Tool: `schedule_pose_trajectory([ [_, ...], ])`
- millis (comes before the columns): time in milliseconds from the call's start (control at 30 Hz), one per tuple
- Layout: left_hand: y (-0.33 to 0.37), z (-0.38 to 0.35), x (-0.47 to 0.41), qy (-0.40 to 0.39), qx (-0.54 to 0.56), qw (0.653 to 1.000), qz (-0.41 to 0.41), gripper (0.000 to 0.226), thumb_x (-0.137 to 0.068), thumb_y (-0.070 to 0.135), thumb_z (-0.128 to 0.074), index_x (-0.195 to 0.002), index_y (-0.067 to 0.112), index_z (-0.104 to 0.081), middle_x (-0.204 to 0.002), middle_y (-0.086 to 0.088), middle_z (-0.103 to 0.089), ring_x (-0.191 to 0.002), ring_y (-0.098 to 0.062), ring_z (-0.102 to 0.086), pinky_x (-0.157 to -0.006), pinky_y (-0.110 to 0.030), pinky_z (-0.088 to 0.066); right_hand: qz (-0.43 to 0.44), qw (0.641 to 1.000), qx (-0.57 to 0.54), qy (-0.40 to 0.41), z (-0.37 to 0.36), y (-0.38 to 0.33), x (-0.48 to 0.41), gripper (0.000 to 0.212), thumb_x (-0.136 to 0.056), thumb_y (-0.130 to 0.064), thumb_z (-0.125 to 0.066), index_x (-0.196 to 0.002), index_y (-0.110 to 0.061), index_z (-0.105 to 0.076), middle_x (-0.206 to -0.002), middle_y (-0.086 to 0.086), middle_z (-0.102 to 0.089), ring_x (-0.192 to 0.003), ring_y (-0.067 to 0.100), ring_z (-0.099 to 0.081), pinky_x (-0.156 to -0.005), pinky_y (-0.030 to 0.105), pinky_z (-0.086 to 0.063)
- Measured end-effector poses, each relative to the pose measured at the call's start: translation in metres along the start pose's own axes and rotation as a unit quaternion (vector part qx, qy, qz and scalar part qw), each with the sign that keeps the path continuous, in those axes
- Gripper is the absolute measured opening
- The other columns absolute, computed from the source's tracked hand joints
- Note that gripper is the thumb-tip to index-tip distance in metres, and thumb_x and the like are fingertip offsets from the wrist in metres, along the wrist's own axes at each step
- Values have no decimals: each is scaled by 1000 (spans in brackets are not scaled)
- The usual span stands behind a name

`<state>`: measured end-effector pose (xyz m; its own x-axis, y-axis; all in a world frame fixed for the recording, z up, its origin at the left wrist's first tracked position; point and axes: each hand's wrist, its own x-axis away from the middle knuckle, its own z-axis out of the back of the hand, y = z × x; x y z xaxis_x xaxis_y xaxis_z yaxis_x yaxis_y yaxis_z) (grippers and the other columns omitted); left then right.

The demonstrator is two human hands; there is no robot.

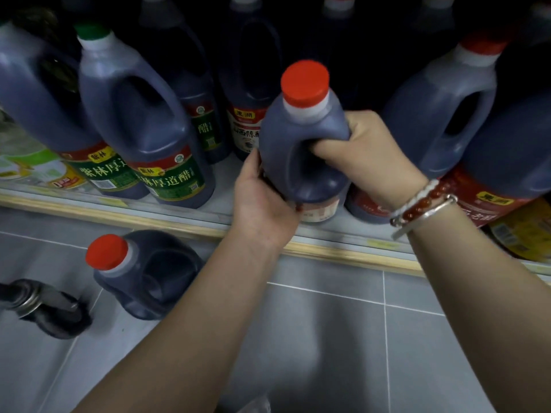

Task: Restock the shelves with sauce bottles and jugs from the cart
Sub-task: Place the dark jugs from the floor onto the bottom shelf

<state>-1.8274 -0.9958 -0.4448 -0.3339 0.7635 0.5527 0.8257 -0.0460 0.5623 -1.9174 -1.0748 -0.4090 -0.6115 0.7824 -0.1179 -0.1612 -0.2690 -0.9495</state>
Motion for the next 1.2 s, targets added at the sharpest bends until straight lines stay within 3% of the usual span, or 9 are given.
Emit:
schedule_pose_trajectory([
  [133,1,-3,-20,-29,-98,993,-51,28,-97,37,-40,-103,24,-64,-86,9,-73,-74,-4,-69,-64,-18,-49,-20,999,-7,35,13,10,-23,36,-80,5,-55,-54,-19,-46,-36,-15,-49,-42,-6,-43,-49,12,-36],
  [267,-11,-5,-29,-16,-157,983,-99,37,-97,31,-43,-133,30,-45,-103,12,-66,-84,0,-62,-69,-24,-42,-39,994,-41,97,19,18,-27,33,-84,2,-54,-58,-18,-48,-38,-15,-52,-44,-6,-46,-52,12,-38],
  [433,-13,-3,-34,-25,-172,978,-112,40,-98,37,-39,-136,26,-45,-124,7,-63,-98,-2,-62,-68,-18,-50,-1,973,30,228,-3,35,4,9,-85,-7,-50,-83,-16,-48,-78,2,-54,-76,6,-49,-74,20,-41],
  [567,-5,-9,-48,-29,-172,977,-124,32,-98,41,-38,-98,23,-64,-79,10,-75,-70,-1,-70,-57,-17,-53,-61,953,-32,294,-32,67,46,44,-84,-24,-52,-124,-5,-45,-126,13,-52,-118,22,-50,-106,38,-38],
  [733,-4,-16,-53,0,-222,967,-128,37,-95,51,-37,-85,27,-63,-65,13,-72,-77,-6,-67,-69,-23,-48,-240,910,-256,222,-39,83,56,51,-90,-25,-57,-137,-20,-37,-134,-1,-53,-117,11,-54,-108,40,-40],
  [833,-6,-18,-50,-18,-245,961,-130,38,-97,49,-32,-82,28,-59,-55,16,-69,-55,1,-67,-52,-17,-52,-231,903,-294,211,-34,92,53,52,-90,-27,-57,-139,-22,-39,-136,-3,-53,-123,14,-53,-109,42,-39],
  [900,-10,-17,-46,-9,-248,959,-139,37,-97,52,-31,-90,29,-60,-63,18,-71,-58,6,-67,-54,-15,-52,-225,897,-327,195,-28,96,49,47,-93,-27,-51,-138,-23,-41,-136,-4,-54,-123,12,-53,-109,38,-39],
  [1033,-21,-8,-45,60,-255,953,-154,71,-72,78,-39,-135,45,-39,-142,10,-45,-127,-12,-46,-105,-42,-40,-222,875,-383,193,-22,103,39,43,-98,-26,-41,-140,-19,-38,-139,-1,-52,-125,13,-50,-108,34,-39],
  [1200,-36,3,-52,19,-249,959,-134,92,-61,91,-33,-141,45,-32,-145,12,-43,-130,-12,-44,-111,-46,-34,-265,853,-384,233,-36,101,40,42,-98,-30,-40,-138,-19,-38,-133,0,-55,-116,13,-55,-100,32,-44],
])
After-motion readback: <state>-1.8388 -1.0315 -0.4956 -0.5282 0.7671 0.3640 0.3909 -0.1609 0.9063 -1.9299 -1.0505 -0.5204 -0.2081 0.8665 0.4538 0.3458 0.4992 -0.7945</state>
